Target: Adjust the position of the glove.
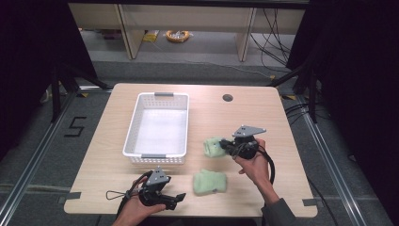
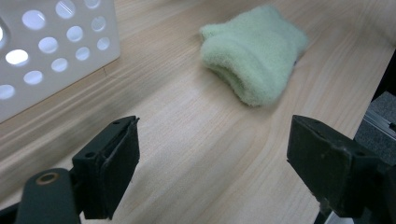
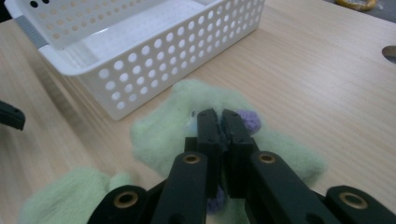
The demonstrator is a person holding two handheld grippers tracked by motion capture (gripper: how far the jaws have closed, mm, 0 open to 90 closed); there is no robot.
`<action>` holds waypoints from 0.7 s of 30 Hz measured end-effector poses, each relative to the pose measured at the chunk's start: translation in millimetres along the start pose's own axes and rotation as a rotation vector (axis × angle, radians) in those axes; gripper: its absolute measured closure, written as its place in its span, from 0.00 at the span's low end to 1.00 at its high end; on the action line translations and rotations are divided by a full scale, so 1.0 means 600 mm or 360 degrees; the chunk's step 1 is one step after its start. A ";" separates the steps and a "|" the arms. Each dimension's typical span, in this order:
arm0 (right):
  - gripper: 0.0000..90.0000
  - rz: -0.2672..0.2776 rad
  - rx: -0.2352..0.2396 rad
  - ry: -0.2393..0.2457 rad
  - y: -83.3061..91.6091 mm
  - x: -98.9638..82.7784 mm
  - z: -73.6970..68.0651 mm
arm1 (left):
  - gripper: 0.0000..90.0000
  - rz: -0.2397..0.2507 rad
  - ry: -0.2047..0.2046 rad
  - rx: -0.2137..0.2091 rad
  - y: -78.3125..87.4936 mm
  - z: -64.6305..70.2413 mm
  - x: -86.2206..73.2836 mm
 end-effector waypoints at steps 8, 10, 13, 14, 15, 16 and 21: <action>0.97 0.0013 0.0041 0.0071 0.017 -0.018 -0.029 | 0.19 0.0019 0.0019 0.0003 0.000 0.000 0.002; 0.97 0.0005 0.0057 0.0075 0.022 -0.025 -0.039 | 0.19 0.0019 0.0019 0.0001 0.000 0.000 0.002; 0.97 -0.0003 0.0097 0.0098 0.027 -0.034 -0.052 | 0.19 0.0025 0.0033 0.0013 -0.001 0.000 0.002; 0.97 -0.0002 0.0091 0.0081 0.031 -0.040 -0.060 | 0.19 0.0028 0.0034 0.0014 -0.001 0.000 0.002; 0.97 -0.0010 0.0110 0.0089 0.033 -0.043 -0.064 | 0.19 0.0028 0.0034 0.0014 -0.001 0.000 0.002; 0.97 -0.0010 0.0110 0.0089 0.033 -0.043 -0.064 | 0.19 0.0026 0.0032 0.0014 -0.001 0.000 0.002; 0.97 -0.0007 0.0149 0.0097 0.039 -0.059 -0.080 | 0.19 0.0015 0.0029 0.0017 -0.001 -0.001 0.001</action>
Point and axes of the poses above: each handheld gripper's, and its own axes: y roughly backward along the jaws, x roughly out of its top, z roughly to its right, the point moved 5 cm from there along -y, roughly forward along the jaws, and after that the axes turned 13 degrees about -y, right-handed, at the moved point
